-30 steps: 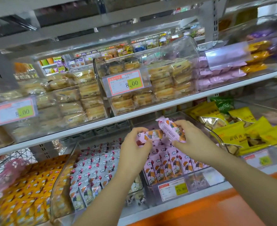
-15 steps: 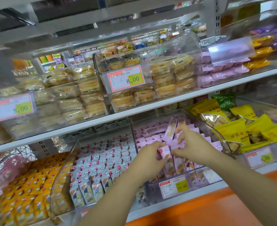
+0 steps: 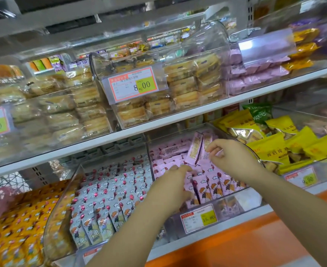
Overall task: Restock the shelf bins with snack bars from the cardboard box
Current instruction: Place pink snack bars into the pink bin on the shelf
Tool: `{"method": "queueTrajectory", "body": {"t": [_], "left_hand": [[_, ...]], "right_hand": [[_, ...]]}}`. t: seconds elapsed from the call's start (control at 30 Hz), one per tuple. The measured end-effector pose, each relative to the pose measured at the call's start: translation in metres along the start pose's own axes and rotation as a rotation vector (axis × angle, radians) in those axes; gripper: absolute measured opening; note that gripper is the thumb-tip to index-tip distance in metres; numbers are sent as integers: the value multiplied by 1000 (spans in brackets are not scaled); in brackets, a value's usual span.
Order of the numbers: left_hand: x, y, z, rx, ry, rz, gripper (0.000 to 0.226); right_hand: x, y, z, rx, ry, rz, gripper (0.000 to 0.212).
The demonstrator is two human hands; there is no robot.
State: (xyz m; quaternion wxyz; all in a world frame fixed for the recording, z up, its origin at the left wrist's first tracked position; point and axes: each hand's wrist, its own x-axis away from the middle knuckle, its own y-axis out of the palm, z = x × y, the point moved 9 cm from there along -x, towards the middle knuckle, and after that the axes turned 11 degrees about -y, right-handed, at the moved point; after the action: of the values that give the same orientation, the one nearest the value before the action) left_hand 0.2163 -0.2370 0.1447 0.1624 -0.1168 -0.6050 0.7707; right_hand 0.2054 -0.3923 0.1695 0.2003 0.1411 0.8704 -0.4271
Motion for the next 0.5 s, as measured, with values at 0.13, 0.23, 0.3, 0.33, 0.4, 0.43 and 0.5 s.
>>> {"method": "queueTrajectory", "body": {"t": [0.13, 0.23, 0.3, 0.33, 0.4, 0.43, 0.5], "left_hand": [[-13, -24, -11, 134, -21, 110, 42], [-26, -27, -14, 234, -35, 166, 33], [-36, -24, -13, 225, -48, 194, 35], [-41, -23, -11, 214, -56, 210, 38], [-51, -20, -8, 228, -82, 222, 42], [-57, -18, -6, 248, -98, 220, 43], [-66, -13, -2, 265, -119, 208, 44]], "right_hand": [[-2, -3, 12, 44, 19, 1, 24], [-3, 11, 12, 98, 10, -126, 36], [-2, 24, 8, 166, -18, -237, 40], [-2, 30, 5, 195, -35, -274, 41], [-3, 37, 2, 200, -50, -306, 41], [-4, 38, 2, 181, -45, -299, 41], [-6, 37, 4, 131, -21, -245, 40]]}}
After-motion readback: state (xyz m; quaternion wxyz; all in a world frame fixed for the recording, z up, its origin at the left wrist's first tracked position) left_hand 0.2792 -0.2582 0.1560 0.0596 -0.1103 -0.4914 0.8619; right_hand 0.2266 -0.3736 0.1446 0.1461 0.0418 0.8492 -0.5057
